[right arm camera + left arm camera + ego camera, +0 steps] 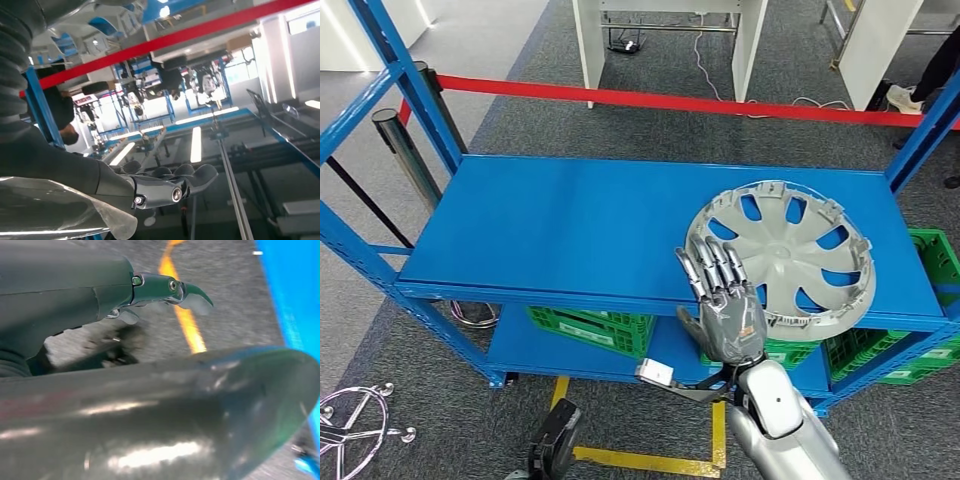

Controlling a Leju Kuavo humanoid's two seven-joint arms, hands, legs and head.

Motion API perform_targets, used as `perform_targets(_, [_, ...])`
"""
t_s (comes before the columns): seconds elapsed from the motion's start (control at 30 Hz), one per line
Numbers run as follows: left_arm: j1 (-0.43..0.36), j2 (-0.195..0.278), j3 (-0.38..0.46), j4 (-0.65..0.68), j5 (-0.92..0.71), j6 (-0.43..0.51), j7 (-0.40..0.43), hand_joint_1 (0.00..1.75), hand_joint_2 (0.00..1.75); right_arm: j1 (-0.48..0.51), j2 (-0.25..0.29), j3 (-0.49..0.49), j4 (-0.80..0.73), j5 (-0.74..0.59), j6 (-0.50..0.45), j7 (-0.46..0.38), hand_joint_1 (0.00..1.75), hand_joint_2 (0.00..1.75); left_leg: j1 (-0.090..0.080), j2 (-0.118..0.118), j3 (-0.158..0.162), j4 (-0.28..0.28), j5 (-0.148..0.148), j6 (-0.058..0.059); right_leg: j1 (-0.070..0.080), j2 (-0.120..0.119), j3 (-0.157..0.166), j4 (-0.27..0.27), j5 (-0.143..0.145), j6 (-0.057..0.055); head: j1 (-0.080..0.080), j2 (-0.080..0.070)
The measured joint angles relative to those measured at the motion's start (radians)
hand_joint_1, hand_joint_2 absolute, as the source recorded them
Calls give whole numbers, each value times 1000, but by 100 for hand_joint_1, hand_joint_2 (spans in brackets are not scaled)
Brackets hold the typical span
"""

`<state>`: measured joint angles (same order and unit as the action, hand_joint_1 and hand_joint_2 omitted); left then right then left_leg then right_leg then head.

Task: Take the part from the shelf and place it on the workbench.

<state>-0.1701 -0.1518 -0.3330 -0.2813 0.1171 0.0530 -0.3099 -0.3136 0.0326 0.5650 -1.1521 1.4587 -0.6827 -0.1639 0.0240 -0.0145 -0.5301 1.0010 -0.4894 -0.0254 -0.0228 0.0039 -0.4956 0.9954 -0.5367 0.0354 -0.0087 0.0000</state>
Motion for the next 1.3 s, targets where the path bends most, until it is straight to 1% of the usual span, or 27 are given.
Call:
perform_targets(0.07, [16,27,-17,14,-7,-1,59,0,0,-26,-12,7,59,3,0,18,0,175,0,0,0,0,0,0,0,0,-1,0,0,0,0,0])
perform_targets(0.1, [23,35,-18,18,-5,0,70,0,0,-34,-16,8,78,3,0,25,0,175,0,0,0,0,0,0,0,0,-1,0,0,0,0,0])
perform_targets(0.23, [47,57,-18,31,14,6,89,0,0,-67,-38,10,148,2,0,55,0,175,0,0,-1,0,0,0,0,0,-1,0,0,0,0,0])
perform_targets(0.43, [73,69,-15,48,32,22,114,0,0,-118,-70,12,291,-11,3,82,0,175,0,0,-1,1,0,0,0,-1,-1,0,1,1,0,0])
perform_targets(0.53, [83,71,-13,53,35,25,109,0,0,-144,-93,15,353,-50,43,74,0,175,0,0,-2,1,0,0,0,0,-1,0,1,1,0,0])
perform_targets(0.6, [86,71,-11,54,37,24,101,0,0,-163,-110,19,373,-86,107,57,0,175,0,0,-2,1,0,0,0,0,-1,0,1,1,0,0])
perform_targets(0.73, [86,71,-7,55,40,21,86,0,0,-213,-151,39,371,-161,265,22,0,175,0,0,0,2,1,1,0,0,0,0,1,1,0,0])
perform_targets(0.83, [86,71,-4,55,41,20,78,0,0,-237,-179,60,355,-212,350,9,0,175,0,0,0,2,2,3,0,-1,0,0,2,1,0,0])
perform_targets(0.87, [86,71,-2,55,43,20,76,0,0,-245,-190,67,347,-242,388,0,0,175,0,0,0,2,2,3,0,-1,1,0,2,1,0,0])
perform_targets(0.93, [87,72,4,56,47,21,71,0,0,-261,-218,83,316,-331,493,-28,0,175,0,0,0,3,2,3,0,-1,1,0,3,2,0,0])
perform_targets(1.03, [91,72,13,58,53,24,58,0,0,-274,-280,110,234,-475,642,-55,0,175,0,0,-1,4,2,3,0,-1,1,0,3,3,0,0])
perform_targets(1.2, [105,73,30,65,67,33,35,0,0,-260,-416,161,46,-649,780,-62,0,175,-1,0,-5,6,2,4,-1,-1,-2,0,5,6,0,0])
perform_targets(1.3, [112,74,40,69,76,31,23,0,0,-266,-512,201,-85,-757,871,-77,0,175,-2,0,-8,7,3,4,-2,-1,-4,0,5,7,0,0])
